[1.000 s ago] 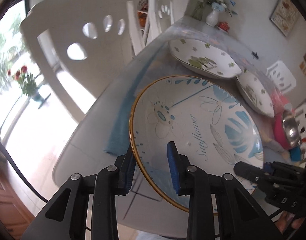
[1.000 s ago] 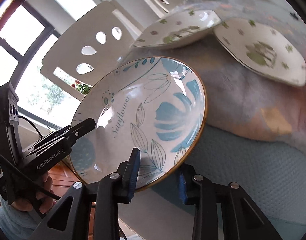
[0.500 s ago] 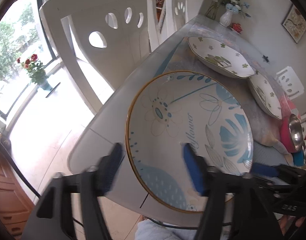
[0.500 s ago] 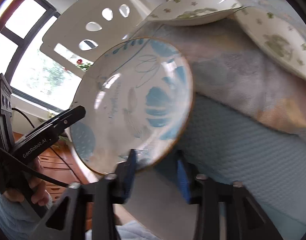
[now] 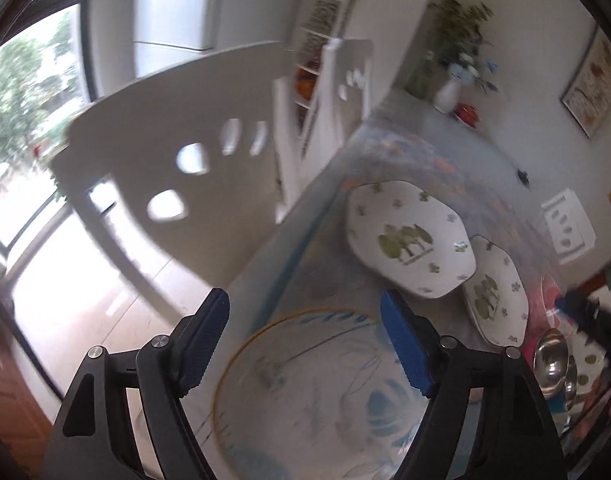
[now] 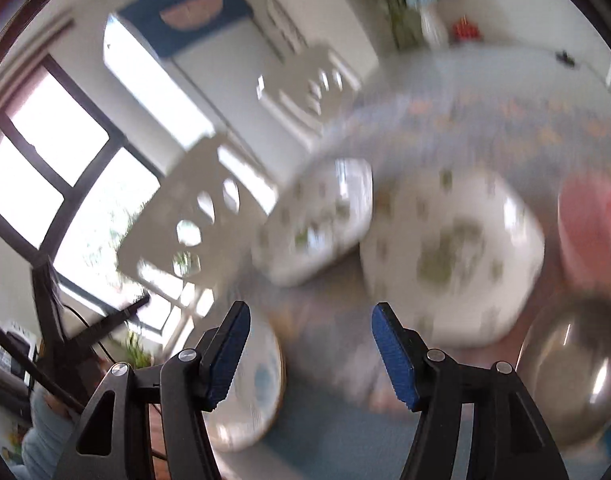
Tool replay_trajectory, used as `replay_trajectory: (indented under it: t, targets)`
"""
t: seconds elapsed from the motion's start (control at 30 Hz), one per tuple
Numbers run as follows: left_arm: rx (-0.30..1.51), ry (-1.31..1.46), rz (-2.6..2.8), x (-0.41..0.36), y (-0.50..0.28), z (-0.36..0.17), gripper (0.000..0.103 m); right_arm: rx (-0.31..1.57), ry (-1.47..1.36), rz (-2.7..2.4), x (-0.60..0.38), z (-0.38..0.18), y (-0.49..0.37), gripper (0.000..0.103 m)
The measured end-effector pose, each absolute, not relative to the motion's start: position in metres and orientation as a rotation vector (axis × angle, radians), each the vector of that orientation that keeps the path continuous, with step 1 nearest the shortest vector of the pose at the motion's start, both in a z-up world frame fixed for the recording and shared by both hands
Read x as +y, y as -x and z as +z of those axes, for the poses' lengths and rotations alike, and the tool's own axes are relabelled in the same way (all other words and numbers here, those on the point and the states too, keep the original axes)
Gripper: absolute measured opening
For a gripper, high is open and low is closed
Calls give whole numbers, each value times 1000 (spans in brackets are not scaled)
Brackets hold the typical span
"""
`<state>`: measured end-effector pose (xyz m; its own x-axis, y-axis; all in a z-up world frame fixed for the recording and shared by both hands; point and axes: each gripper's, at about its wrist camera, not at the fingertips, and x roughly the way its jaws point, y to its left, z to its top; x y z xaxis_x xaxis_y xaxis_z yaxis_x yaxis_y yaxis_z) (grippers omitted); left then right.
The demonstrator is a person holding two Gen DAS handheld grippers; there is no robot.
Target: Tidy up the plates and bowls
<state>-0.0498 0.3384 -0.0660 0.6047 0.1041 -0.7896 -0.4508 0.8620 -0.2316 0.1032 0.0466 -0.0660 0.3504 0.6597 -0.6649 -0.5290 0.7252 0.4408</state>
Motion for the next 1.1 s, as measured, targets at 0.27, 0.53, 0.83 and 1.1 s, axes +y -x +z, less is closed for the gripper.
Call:
replay_trajectory:
  t: [0.27,0.53,0.83,1.1]
  targets:
    - [1060,493,134,336,-53,-126,72,1040,-116,707,105,-81,-191,75]
    - [1158,475,-9,333,-78,-156,58,1050,146,636,176,-122,-233,75]
    - [1179,576,-171,329,-75,-167,40,1124,180,655,204,-150,-247,61]
    - [1197,601,-185,337,-78,-175,36,1059,271,535,196,-139,-248,58]
